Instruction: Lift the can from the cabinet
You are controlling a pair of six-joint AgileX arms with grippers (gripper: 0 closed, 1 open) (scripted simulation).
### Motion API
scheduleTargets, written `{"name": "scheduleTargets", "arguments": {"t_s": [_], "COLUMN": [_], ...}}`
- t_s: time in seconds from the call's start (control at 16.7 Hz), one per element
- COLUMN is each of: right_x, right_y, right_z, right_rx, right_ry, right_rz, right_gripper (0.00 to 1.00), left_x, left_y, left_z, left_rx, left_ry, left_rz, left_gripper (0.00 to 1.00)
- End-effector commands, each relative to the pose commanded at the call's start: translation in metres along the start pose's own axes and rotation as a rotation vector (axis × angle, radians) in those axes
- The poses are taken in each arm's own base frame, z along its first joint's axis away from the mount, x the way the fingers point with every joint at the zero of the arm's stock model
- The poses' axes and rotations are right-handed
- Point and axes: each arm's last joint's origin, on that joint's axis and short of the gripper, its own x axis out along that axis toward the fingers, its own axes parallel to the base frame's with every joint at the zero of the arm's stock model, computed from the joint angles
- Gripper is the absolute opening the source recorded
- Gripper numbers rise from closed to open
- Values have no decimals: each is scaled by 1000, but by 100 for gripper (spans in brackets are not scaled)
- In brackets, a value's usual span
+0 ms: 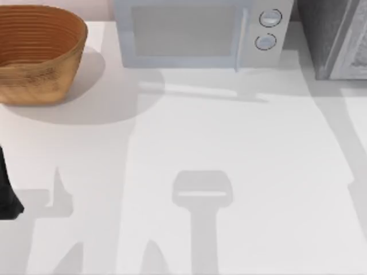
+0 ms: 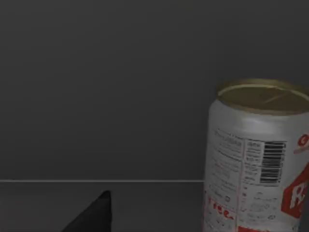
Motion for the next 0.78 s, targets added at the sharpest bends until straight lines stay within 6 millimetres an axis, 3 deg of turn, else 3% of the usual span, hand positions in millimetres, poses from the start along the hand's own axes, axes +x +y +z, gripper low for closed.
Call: {"name": "scheduleTargets", "arguments": {"t_s": [0.36,0.66,0.78], "right_x": [38,42,42], "right_y": [-1,-1,-1], "right_z": [-1,-2,-2], "right_rx": [0,0,0], "right_ry": [0,0,0], "right_rz": [0,0,0], "right_gripper": [100,100,85], "left_x": [0,0,0], "left_y": [0,0,0], "left_z": [0,0,0], "left_rx": [0,0,0], "left_ry": [0,0,0], "left_rz": [0,0,0], "left_gripper": [100,100,100]}}
